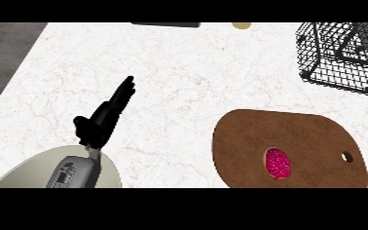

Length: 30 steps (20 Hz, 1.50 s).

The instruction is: Pick the lemon from the cutting board and place it in the tiered basket

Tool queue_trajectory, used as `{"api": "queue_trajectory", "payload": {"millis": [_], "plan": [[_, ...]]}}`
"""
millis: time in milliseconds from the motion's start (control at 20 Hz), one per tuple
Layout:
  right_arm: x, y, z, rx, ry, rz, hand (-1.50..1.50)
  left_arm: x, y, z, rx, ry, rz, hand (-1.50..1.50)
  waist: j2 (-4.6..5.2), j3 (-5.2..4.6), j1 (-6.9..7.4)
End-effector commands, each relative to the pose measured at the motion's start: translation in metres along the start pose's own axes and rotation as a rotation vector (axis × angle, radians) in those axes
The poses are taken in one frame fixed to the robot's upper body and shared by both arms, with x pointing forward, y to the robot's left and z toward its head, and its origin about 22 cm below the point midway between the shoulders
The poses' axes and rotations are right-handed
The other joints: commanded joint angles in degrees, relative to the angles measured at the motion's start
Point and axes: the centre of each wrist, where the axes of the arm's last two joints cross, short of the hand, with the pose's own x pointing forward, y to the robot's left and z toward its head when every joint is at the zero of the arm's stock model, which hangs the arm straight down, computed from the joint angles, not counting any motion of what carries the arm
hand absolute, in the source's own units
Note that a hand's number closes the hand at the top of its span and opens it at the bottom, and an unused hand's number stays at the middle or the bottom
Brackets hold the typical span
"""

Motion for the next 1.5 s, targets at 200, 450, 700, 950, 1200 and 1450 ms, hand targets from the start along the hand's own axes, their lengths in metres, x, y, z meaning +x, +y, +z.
{"api": "queue_trajectory", "payload": {"millis": [200,450,700,950,1200,1450], "plan": [[0.041,0.049,-0.048,0.086,0.010,0.014,1.50,0.002,-0.005,-0.009,0.000,-0.007,-0.013,0.00,0.55,0.01,0.42],[0.057,0.077,-0.066,0.132,-0.011,-0.007,1.50,0.001,-0.023,-0.007,0.007,-0.014,0.023,0.00,0.25,0.00,-0.31],[0.049,0.106,-0.072,0.156,-0.008,-0.014,1.50,0.007,-0.009,-0.004,0.007,-0.010,-0.007,0.00,0.47,0.08,0.24],[0.061,0.121,-0.081,0.202,0.003,-0.098,1.50,0.005,-0.006,-0.002,-0.013,-0.001,0.008,0.00,0.42,0.05,0.20],[0.070,0.124,-0.086,0.284,0.066,-0.196,1.50,-0.005,-0.013,-0.001,-0.001,-0.002,0.014,0.00,0.52,0.00,0.03],[0.058,0.140,-0.085,0.390,0.268,-0.395,-1.50,0.004,0.001,0.000,-0.007,-0.001,-0.011,0.00,0.30,0.02,-0.07]]}}
